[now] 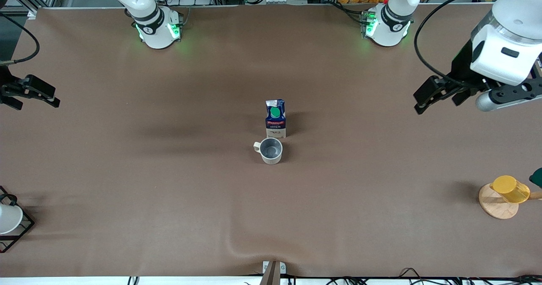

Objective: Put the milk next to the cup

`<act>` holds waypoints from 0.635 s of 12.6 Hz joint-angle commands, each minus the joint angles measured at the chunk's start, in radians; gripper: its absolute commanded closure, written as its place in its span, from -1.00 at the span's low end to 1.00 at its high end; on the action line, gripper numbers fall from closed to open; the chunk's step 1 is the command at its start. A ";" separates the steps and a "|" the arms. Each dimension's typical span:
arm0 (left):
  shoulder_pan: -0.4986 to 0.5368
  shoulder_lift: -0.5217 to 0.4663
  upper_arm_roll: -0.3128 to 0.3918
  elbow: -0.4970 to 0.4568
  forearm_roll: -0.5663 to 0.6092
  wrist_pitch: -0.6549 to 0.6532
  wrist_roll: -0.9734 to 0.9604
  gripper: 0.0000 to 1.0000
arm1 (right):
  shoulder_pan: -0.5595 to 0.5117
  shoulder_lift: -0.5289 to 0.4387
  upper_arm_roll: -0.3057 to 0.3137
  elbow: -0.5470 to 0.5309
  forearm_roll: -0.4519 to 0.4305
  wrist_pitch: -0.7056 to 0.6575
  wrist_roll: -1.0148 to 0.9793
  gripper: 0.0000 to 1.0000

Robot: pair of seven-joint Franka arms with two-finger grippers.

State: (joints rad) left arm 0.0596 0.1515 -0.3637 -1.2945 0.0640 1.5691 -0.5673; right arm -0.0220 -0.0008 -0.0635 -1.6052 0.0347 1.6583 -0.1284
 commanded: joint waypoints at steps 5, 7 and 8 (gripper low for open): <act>0.115 -0.087 -0.009 -0.071 -0.007 -0.030 0.186 -1.00 | -0.015 -0.005 0.017 0.008 -0.009 -0.032 0.053 -1.00; 0.106 -0.125 0.009 -0.097 -0.010 -0.052 0.214 -1.00 | -0.012 -0.005 0.019 0.010 -0.010 -0.032 0.053 -1.00; 0.080 -0.153 0.044 -0.126 -0.012 -0.055 0.222 -1.00 | -0.010 -0.005 0.021 0.010 -0.010 -0.032 0.055 -1.00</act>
State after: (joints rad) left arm 0.1560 0.0775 -0.3563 -1.3410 0.0640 1.5208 -0.3795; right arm -0.0220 -0.0008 -0.0593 -1.6047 0.0347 1.6390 -0.0900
